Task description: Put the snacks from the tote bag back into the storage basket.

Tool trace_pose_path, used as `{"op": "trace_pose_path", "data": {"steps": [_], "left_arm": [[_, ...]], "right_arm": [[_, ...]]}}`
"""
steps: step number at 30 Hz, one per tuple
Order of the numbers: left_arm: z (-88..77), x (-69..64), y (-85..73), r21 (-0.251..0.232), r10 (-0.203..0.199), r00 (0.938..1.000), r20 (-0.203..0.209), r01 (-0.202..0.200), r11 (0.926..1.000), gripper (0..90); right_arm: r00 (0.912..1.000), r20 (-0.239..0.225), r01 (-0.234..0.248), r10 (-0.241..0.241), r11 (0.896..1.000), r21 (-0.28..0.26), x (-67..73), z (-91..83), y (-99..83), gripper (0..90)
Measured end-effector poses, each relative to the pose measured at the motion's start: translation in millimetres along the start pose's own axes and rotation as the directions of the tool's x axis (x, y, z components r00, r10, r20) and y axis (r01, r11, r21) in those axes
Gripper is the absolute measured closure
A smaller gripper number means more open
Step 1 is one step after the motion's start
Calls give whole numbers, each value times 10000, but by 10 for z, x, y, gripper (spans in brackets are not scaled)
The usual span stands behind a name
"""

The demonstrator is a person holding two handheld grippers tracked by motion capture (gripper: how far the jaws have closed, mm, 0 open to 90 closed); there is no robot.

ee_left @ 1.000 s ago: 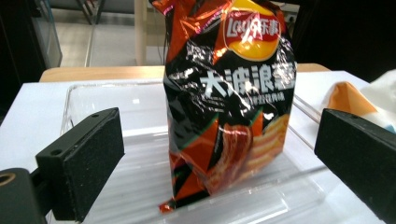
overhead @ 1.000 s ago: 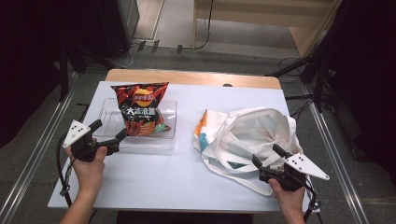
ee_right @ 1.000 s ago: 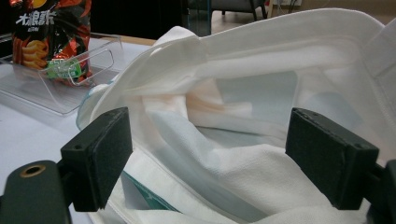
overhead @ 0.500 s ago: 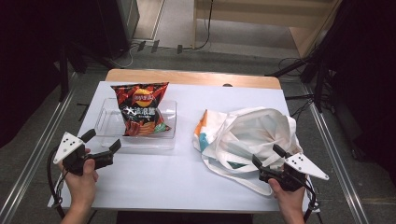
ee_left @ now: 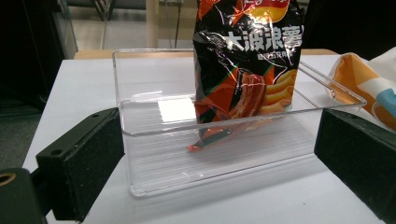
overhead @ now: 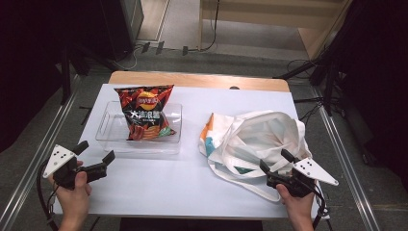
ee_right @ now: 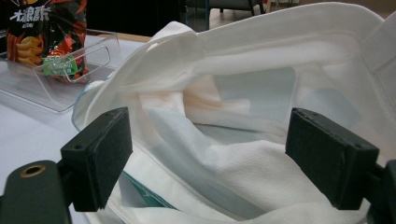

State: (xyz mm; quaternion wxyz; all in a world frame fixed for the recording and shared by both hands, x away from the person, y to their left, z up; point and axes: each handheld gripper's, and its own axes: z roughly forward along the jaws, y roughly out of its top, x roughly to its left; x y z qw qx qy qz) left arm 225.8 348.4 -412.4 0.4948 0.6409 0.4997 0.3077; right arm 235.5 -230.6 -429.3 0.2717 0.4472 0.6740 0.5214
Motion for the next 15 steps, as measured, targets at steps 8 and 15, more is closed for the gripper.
{"op": "trace_pose_path", "data": {"steps": [8, 15], "left_arm": [[32, -48, -27, 112, 158, 9999, -6, -158, 9998, 18], [69, -84, -46, 259, 273, 9996, 99, -276, 9993, 18]], "right_arm": [[10000, 20, 36, -36, 10000, -14, -8, -7, 2, 150], [10000, 39, 23, -23, 10000, -36, -13, -14, 8, 150]]}}
